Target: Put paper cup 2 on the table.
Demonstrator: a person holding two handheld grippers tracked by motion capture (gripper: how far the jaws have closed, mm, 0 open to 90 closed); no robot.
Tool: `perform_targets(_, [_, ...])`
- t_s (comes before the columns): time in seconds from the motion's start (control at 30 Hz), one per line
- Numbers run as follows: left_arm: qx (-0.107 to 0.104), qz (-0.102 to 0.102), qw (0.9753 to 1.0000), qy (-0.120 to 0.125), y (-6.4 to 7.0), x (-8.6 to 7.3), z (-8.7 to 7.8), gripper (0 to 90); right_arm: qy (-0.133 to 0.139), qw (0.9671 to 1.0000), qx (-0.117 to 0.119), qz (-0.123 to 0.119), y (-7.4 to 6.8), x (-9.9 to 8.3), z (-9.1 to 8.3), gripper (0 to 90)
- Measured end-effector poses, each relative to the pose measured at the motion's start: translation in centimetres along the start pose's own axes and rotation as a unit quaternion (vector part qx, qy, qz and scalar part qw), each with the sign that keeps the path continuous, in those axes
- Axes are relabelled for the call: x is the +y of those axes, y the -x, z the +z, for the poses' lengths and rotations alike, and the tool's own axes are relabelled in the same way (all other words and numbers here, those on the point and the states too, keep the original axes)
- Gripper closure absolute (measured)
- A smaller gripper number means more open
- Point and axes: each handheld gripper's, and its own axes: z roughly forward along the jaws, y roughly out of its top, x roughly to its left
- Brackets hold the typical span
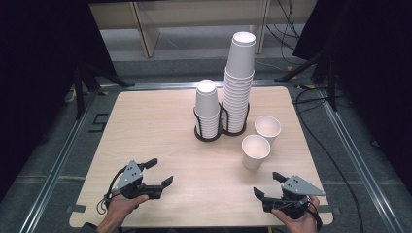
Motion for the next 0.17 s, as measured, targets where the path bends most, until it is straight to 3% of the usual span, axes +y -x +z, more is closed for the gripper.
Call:
perform_targets(0.07, [0.001, -0.001, 1.0000, 0.001, 0.00, -0.01, 0.01, 14.6, -0.004, 1.0000, 0.000, 0.006, -0.01, -0.03, -0.01, 15.4])
perform_targets(0.13, [-0.001, -0.002, 1.0000, 0.007, -0.03, -0.07, 0.11, 14.6, 0.000, 1.0000, -0.006, -0.006, 0.21, -0.06, 0.06, 15.3])
perform_targets(0.17, [-0.001, -0.002, 1.0000, 0.006, -0.04, -0.08, 0.10, 14.6, -0.009, 0.9999, -0.002, 0.009, 0.05, -0.12, 0.07, 15.3])
